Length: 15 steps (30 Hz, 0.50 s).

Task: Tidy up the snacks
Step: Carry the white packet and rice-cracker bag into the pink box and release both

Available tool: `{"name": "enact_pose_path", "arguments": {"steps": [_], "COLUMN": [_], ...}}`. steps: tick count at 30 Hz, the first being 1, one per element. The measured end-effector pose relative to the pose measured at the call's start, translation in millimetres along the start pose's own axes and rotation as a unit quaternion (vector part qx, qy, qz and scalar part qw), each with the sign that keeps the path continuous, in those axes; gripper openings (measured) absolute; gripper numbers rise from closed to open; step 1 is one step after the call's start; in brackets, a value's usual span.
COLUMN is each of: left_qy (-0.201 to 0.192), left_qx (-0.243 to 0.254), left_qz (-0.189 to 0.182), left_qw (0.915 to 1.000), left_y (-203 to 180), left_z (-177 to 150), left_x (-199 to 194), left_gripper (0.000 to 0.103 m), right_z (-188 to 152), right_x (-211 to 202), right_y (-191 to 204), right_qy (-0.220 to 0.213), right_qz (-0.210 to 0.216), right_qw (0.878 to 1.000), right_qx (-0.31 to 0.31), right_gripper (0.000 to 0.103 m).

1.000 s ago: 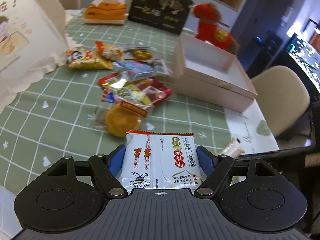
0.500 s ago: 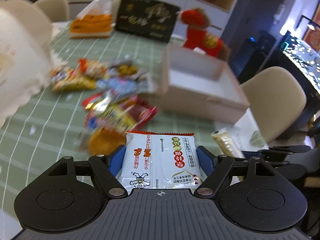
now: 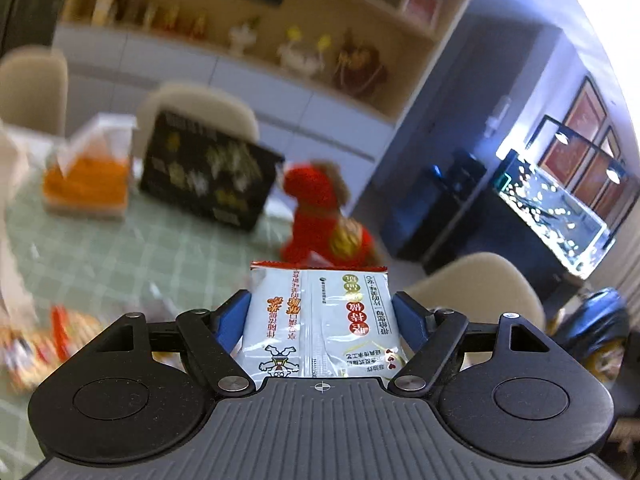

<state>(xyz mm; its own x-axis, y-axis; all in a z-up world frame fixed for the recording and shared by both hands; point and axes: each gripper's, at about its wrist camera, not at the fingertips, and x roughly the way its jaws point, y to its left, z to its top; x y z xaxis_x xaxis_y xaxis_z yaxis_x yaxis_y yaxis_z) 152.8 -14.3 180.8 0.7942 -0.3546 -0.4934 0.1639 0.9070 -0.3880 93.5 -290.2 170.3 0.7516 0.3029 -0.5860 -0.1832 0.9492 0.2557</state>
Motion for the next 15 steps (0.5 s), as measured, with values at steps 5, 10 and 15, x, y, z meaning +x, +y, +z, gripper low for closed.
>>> {"name": "enact_pose_path", "arguments": {"steps": [5, 10, 15], "left_qy": [0.029, 0.045, 0.086], "left_qx": [-0.062, -0.121, 0.003], "left_qz": [0.035, -0.06, 0.017], "left_qw": [0.997, 0.9898, 0.9962], "left_y": [36, 43, 19], "left_z": [-20, -12, -14], "left_x": [11, 38, 74], "left_gripper": [0.081, 0.081, 0.081], "right_z": [12, 14, -6], "right_x": [54, 106, 75], "right_y": [5, 7, 12], "right_qy": [0.016, 0.047, 0.03], "right_qz": [-0.021, -0.096, -0.098], "right_qw": [1.0, 0.993, 0.992], "right_qx": [-0.016, -0.044, -0.07], "right_gripper": [0.028, 0.03, 0.06]}}
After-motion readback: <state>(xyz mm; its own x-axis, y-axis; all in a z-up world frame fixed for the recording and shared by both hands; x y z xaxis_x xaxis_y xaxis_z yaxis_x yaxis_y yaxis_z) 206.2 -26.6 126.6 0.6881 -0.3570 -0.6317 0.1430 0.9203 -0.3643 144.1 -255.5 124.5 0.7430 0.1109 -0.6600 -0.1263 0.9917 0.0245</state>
